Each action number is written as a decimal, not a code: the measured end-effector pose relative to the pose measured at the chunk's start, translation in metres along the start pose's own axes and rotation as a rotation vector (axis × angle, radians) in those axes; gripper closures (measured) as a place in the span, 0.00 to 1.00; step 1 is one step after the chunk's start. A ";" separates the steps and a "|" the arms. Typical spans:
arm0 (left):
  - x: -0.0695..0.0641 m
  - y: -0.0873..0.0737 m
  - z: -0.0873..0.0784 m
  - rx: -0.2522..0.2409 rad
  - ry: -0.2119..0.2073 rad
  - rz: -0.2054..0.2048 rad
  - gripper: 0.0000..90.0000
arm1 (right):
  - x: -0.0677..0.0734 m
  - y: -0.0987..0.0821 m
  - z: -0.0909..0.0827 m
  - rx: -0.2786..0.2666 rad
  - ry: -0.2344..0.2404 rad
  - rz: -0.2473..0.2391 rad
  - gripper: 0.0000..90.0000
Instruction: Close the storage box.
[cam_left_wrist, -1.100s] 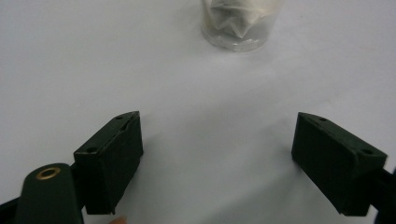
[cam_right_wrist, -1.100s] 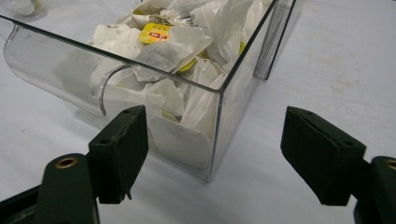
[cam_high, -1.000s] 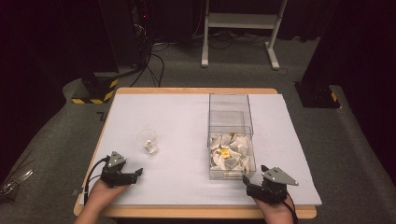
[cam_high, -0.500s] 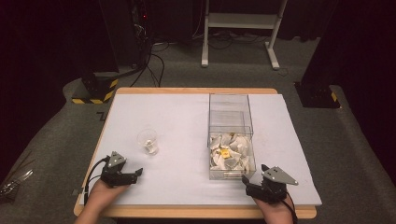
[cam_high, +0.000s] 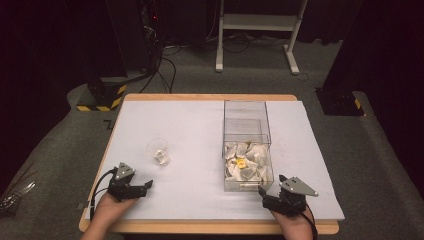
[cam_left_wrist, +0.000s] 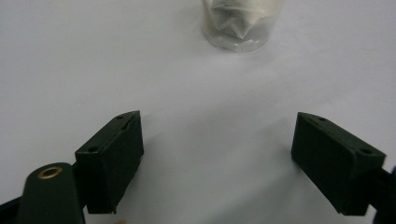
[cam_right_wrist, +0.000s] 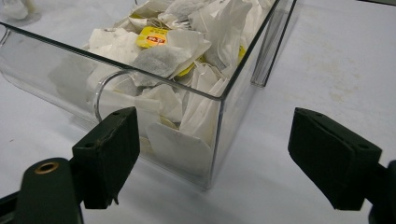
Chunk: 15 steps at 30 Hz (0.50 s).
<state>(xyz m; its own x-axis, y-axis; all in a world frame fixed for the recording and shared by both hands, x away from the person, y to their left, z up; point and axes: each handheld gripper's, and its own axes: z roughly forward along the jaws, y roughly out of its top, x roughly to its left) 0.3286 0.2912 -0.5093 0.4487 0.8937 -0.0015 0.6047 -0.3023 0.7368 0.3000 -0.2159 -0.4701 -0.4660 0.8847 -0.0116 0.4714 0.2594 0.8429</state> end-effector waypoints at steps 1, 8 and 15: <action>0.000 0.000 0.000 -0.001 0.002 0.000 0.19 | 0.000 0.000 0.000 0.000 -0.001 0.001 0.19; 0.000 0.000 0.000 -0.001 -0.001 -0.003 0.19 | -0.001 0.002 0.004 -0.006 -0.013 0.010 0.19; 0.000 -0.001 0.000 -0.005 -0.005 -0.009 0.19 | -0.001 0.002 0.010 -0.005 -0.018 0.009 0.19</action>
<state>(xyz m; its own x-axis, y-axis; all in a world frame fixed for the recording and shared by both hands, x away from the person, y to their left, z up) 0.3285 0.2918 -0.5098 0.4461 0.8949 -0.0114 0.6052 -0.2923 0.7405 0.3092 -0.2121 -0.4740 -0.4478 0.8941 -0.0134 0.4716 0.2489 0.8459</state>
